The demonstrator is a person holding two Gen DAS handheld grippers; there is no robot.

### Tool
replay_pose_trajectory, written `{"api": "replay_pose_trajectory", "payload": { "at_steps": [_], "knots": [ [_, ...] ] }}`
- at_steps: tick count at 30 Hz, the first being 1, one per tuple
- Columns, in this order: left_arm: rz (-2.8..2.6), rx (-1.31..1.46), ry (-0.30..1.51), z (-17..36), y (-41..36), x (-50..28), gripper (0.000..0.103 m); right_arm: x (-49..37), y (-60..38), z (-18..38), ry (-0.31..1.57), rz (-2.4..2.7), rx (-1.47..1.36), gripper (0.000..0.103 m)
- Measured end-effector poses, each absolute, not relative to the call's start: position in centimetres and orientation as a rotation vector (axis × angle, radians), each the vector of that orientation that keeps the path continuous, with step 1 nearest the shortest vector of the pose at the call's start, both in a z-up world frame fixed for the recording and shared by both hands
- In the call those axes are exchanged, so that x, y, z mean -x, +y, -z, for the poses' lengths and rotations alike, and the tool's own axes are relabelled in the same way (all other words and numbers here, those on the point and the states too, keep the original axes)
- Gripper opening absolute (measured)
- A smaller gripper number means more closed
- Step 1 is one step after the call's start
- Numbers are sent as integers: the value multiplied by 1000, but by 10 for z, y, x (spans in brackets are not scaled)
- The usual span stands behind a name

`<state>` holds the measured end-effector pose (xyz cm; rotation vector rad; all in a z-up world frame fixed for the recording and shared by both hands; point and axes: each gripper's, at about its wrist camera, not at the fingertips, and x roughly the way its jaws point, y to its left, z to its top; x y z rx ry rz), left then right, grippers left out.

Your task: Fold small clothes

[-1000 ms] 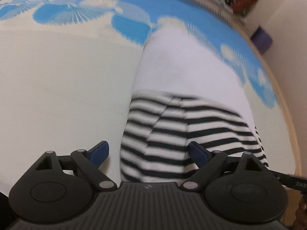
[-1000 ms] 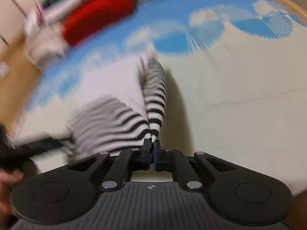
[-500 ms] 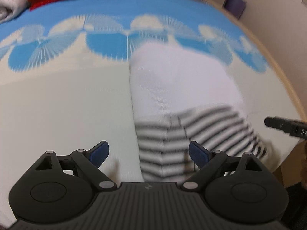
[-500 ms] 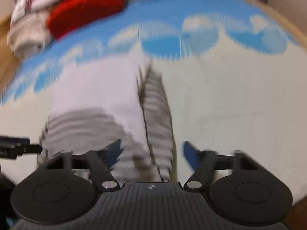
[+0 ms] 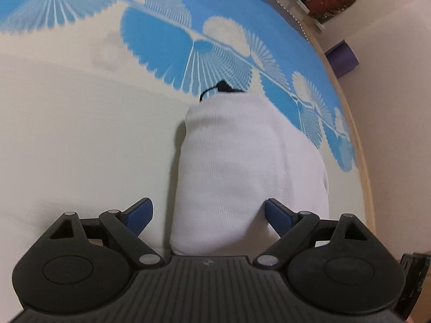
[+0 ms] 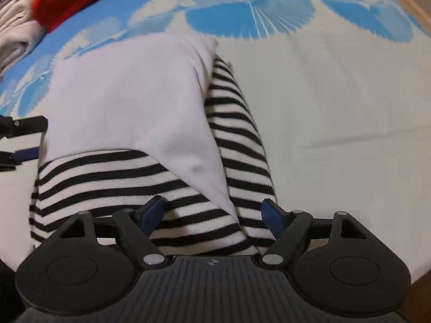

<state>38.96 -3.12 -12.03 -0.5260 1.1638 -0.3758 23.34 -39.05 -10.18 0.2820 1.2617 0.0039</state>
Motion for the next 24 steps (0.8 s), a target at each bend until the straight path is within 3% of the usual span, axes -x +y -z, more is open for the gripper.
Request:
{"api": "replay_pose_trajectory", "payload": {
  "at_steps": [1, 3, 5, 6, 7, 9, 12, 17, 19, 21, 24],
  "knots": [
    [379, 550, 1172, 127, -32, -391, 93, -234, -390, 102, 1265, -9, -296, 75],
    [379, 573, 1190, 138, -35, -395, 93, -235, -389, 103, 1270, -38, -332, 59],
    [399, 562, 1178, 142, -41, -397, 88, -235, -386, 102, 1264, -48, -338, 35],
    [418, 546, 1163, 140, -43, -398, 77, -235, -382, 101, 1262, -43, -314, 31],
    [426, 520, 1153, 136, -46, -399, 74, -236, -381, 100, 1261, -40, -309, 28],
    [442, 483, 1133, 128, -46, -399, 50, -238, -376, 98, 1250, -34, -303, 21],
    [456, 458, 1063, 106, -34, -400, 40, -241, -364, 94, 1230, -17, -310, 17],
    [361, 429, 891, 59, 18, -403, 40, -250, -324, 73, 1103, -94, -371, 15],
    [310, 417, 861, 52, 44, -408, 46, -254, -302, 64, 1050, -142, -387, 15],
    [203, 438, 839, 51, 72, -412, 59, -259, -283, 59, 1025, -182, -391, 15],
    [131, 495, 835, 52, 107, -409, 62, -266, -261, 65, 1061, -193, -364, 15]
  ]
}}
